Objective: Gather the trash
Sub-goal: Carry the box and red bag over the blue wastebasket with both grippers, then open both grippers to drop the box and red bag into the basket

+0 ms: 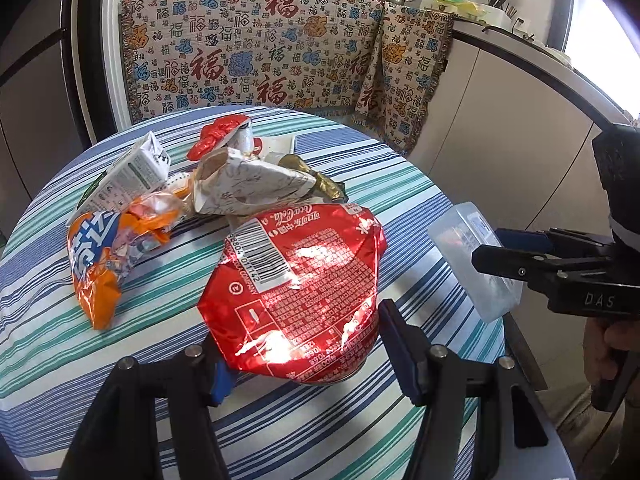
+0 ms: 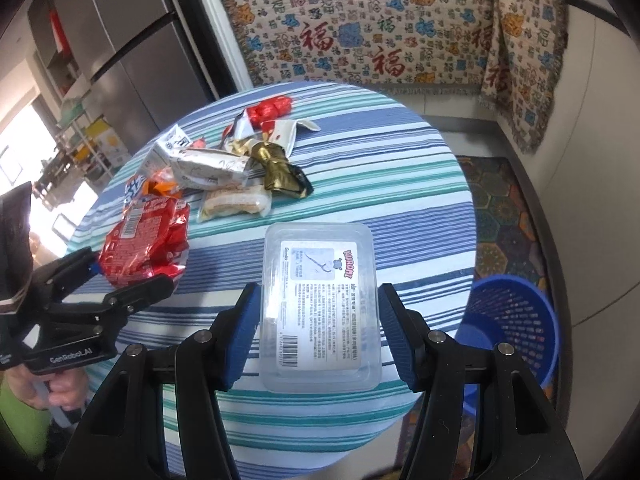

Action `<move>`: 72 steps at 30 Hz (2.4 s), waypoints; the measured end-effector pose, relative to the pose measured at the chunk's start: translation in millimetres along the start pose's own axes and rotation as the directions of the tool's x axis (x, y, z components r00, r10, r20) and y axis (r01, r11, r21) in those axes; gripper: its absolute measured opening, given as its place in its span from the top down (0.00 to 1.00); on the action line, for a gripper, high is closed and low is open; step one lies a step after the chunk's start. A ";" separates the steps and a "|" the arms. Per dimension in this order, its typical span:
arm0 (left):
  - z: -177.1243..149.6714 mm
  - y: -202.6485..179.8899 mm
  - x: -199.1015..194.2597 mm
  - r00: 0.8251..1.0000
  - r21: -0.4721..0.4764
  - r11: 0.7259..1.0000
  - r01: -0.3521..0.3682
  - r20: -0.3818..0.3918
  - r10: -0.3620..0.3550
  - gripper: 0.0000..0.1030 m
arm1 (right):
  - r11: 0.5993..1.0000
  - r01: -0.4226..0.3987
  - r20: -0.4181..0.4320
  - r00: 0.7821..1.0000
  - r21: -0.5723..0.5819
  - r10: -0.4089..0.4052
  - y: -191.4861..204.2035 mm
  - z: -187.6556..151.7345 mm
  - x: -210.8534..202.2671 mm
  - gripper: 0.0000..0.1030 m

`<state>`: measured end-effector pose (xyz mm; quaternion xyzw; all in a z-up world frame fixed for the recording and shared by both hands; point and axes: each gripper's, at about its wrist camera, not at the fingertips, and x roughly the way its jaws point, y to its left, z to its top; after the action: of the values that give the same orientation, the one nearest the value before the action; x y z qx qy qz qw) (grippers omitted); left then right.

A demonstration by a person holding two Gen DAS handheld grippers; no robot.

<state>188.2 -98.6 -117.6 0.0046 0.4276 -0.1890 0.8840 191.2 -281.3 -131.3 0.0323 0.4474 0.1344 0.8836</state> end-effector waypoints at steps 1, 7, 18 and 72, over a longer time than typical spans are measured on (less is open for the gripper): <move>1.7 -5.1 1.4 1.000 0.011 1.000 -0.007 0.001 0.007 0.38 | 1.000 0.001 0.000 1.000 0.013 -0.001 -4.8 -0.4 -0.6 0.41; 10.1 -29.0 9.6 1.000 0.033 0.999 -0.006 0.003 0.006 0.38 | 0.999 -0.006 0.024 1.000 0.053 0.005 -21.4 -4.7 -6.7 0.41; 40.5 -123.1 30.8 0.991 0.130 0.983 0.131 -0.009 -0.131 0.38 | 0.954 0.126 0.098 0.983 0.270 -0.157 -136.0 -10.6 -62.2 0.41; 17.2 -204.3 42.3 0.972 0.103 0.967 0.234 -0.041 -0.230 0.20 | 0.894 0.288 0.229 0.898 0.342 -0.377 -219.3 -10.8 -89.2 0.14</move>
<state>155.9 -305.2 -107.5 0.0046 0.4272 -0.3136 0.8480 178.1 -516.6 -106.8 0.1073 0.3273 -0.0958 0.9339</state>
